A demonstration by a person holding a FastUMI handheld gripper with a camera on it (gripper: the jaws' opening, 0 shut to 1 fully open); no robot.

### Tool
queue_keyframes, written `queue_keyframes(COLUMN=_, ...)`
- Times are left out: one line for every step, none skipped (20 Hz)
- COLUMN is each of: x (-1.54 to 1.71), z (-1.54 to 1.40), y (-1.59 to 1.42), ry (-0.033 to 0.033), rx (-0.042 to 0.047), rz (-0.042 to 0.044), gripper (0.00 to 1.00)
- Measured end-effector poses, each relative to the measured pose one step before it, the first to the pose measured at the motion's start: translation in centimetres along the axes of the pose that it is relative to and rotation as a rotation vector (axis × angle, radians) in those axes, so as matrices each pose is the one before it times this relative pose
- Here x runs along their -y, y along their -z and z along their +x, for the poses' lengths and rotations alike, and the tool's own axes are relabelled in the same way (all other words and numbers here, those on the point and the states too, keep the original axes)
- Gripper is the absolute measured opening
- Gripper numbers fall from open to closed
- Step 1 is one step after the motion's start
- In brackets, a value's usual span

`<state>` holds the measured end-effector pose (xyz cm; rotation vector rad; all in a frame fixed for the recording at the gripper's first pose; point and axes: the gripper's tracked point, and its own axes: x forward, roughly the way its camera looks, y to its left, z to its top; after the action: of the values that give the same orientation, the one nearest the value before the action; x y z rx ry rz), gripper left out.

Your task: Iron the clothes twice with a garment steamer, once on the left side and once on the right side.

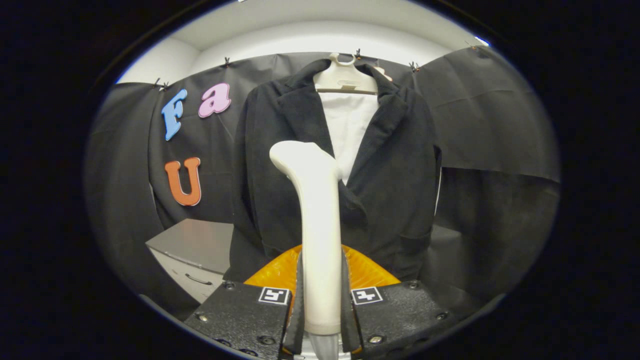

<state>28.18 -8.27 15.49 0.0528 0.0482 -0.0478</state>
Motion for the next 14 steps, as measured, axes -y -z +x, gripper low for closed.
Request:
queue_keyframes(x=0.017, z=-0.066, y=0.419, ry=0.00332, rx=-0.00494, rz=-0.00609, gripper=0.32)
queue_keyframes(x=-0.017, z=-0.032, y=0.419, ry=0.00144, rx=-0.00561, rz=-0.00165, gripper=0.32)
queue_keyframes(x=-0.021, z=-0.144, y=0.364, ry=0.00253, rx=-0.00442, rz=-0.00338, gripper=0.32)
queue_keyframes(x=-0.001, z=-0.039, y=0.43, ry=0.00423, rx=-0.00464, rz=-0.0037, gripper=0.32)
queue_keyframes(x=0.065, z=0.005, y=0.45, ry=0.00329, rx=-0.00375, rz=-0.00415, gripper=0.32)
queue_keyframes(x=-0.039, z=-0.047, y=0.399, ry=0.00174, rx=-0.00501, rz=-0.0066, gripper=0.32)
queue_keyframes(x=-0.03, z=-0.026, y=0.436, ry=0.00131, rx=-0.0043, rz=-0.00096, gripper=0.32)
queue_keyframes(x=-0.116, z=-0.016, y=0.527, ry=0.00153, rx=-0.01012, rz=-0.00122, gripper=0.32)
queue_keyframes(x=0.045, z=0.034, y=0.496, ry=0.00068, rx=-0.01089, rz=0.00419, gripper=0.32)
queue_keyframes(x=0.019, z=0.077, y=0.608, ry=-0.00139, rx=-0.01732, rz=0.00588, gripper=0.32)
queue_keyframes(x=0.026, z=0.088, y=0.77, ry=-0.00067, rx=-0.01789, rz=0.01127, gripper=0.32)
queue_keyframes(x=0.111, z=-0.002, y=0.453, ry=0.00268, rx=-0.00708, rz=0.00522, gripper=0.32)
queue_keyframes(x=0.179, z=0.076, y=0.329, ry=0.00787, rx=-0.00163, rz=-0.00687, gripper=0.32)
queue_keyframes(x=0.29, z=0.202, y=0.306, ry=0.00336, rx=-0.00753, rz=-0.00082, gripper=0.32)
